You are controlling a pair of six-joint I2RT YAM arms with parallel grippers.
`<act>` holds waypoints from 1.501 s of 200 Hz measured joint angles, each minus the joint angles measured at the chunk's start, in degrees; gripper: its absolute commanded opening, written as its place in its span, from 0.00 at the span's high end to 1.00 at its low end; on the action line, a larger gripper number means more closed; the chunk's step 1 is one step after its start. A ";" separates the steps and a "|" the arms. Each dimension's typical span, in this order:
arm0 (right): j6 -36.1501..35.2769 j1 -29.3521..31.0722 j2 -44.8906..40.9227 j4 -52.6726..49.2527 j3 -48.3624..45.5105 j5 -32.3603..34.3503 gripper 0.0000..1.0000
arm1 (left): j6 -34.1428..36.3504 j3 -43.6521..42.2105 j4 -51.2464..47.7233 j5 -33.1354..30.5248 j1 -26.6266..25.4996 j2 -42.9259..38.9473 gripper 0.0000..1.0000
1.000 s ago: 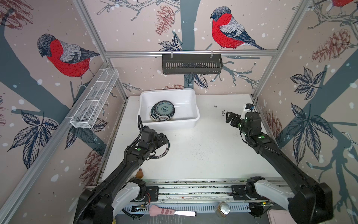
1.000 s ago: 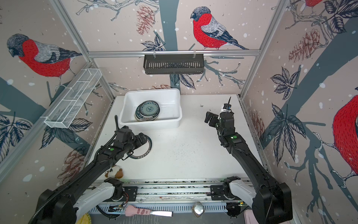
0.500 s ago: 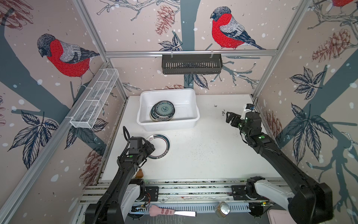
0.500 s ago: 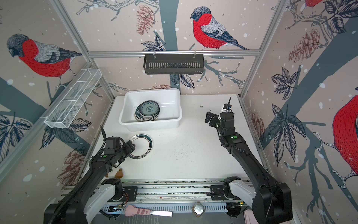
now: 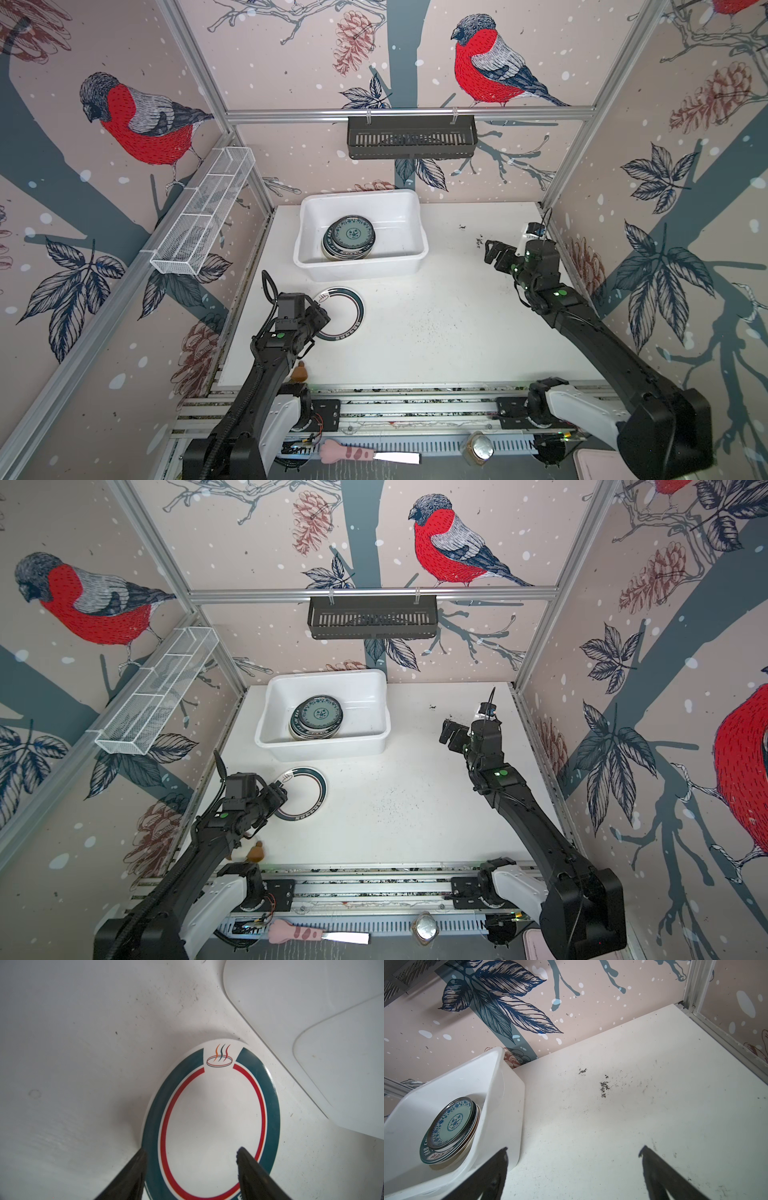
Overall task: Place the plates into the plastic bin on the countertop
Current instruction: 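Lower the left gripper onto the white plate's rim and grasp it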
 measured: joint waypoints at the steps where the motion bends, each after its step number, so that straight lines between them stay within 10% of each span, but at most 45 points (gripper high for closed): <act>1: 0.00 0.00 0.00 0.00 0.00 0.00 0.01 | 0.00 0.02 -0.02 -0.04 0.00 0.00 0.33; 300: 0.00 0.20 -0.15 -0.22 -0.28 0.09 0.01 | 7.30 -0.61 12.68 1.75 0.04 16.20 0.68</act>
